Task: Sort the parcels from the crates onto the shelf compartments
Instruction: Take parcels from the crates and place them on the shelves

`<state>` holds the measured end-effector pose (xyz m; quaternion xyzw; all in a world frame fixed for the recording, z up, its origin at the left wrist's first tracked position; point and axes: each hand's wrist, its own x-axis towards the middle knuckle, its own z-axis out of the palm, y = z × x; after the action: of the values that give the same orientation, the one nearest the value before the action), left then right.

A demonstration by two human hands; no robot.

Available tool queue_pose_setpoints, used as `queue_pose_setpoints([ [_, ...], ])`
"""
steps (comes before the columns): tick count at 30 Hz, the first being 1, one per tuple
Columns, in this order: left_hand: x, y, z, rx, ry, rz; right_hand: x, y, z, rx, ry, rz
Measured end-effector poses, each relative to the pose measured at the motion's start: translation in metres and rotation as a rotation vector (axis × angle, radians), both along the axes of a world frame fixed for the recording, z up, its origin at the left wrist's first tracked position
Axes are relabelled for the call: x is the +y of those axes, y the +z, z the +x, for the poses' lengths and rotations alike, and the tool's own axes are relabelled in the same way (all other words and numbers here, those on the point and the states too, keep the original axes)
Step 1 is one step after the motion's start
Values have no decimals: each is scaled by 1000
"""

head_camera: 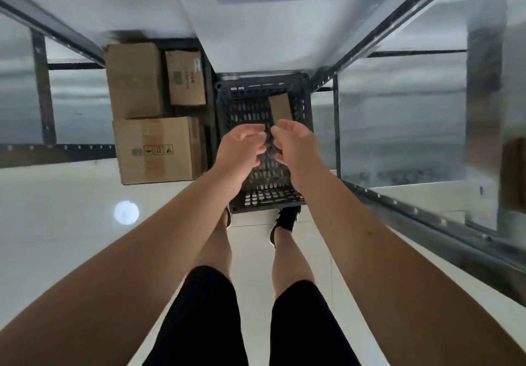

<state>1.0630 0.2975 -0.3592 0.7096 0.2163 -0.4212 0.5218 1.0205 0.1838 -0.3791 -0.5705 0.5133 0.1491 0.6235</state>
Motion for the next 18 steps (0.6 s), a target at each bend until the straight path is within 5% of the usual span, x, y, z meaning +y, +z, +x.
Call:
queue_pose_setpoints([
  [18,-16,-321,3,424,95,34,-49,-327,1,210,287,-188],
])
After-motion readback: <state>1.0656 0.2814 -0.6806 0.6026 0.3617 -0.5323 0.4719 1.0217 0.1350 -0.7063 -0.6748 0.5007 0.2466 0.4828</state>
